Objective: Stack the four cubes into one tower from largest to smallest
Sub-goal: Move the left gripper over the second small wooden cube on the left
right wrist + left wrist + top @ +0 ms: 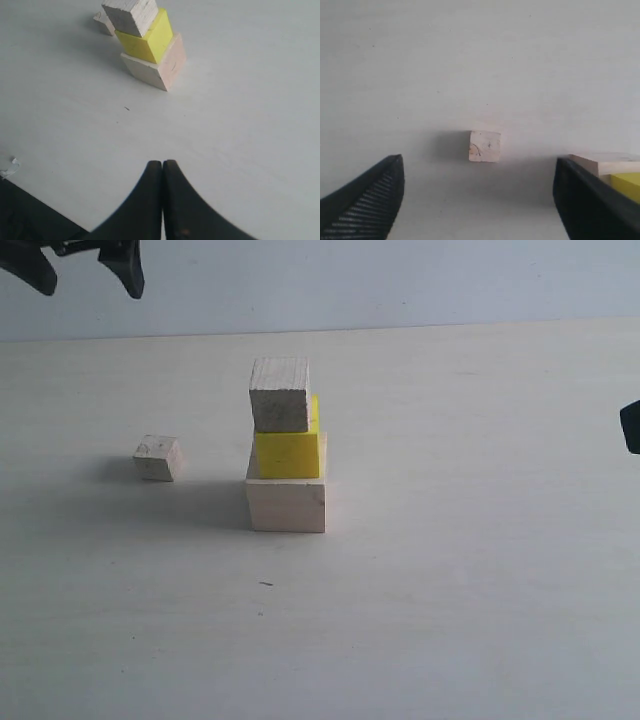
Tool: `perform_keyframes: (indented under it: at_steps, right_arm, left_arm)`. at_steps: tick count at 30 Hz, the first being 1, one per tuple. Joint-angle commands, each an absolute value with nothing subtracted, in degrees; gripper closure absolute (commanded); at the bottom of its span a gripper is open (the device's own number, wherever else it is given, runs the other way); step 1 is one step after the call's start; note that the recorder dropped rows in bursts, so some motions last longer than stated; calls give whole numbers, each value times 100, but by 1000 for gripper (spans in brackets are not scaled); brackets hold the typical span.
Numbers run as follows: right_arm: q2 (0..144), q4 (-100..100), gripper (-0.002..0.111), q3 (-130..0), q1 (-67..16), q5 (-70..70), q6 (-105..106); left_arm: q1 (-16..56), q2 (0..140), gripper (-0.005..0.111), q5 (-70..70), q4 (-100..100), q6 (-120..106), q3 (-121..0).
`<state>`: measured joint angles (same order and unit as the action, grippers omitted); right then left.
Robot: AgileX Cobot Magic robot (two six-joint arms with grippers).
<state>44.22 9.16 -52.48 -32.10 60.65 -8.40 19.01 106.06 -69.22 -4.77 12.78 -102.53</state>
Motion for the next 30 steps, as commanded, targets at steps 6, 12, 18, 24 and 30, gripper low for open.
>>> perform_keyframes:
  at_steps: [6, 12, 18, 24, 30]
  right_arm:
    - [4397, 882, 108, -5237, -3234, 6031, -1059]
    - [4397, 882, 108, -5237, -3234, 6085, -1059]
    - [4397, 778, 108, -5237, -3234, 6086, -1048]
    - [4397, 685, 108, -5237, -3234, 6086, -1048]
    - [4397, 685, 108, -5237, -3234, 6086, -1048]
  left_arm:
    - [1871, 11602, 29, -6917, -42, 984, -10246]
    - [1871, 12070, 29, -6996, -42, 930, -10246]
    - [1871, 12224, 29, -6643, -52, 918, -9888]
    - [1871, 12272, 29, -6126, -52, 918, -9611]
    - [1859, 12388, 29, -6006, -52, 878, -9588]
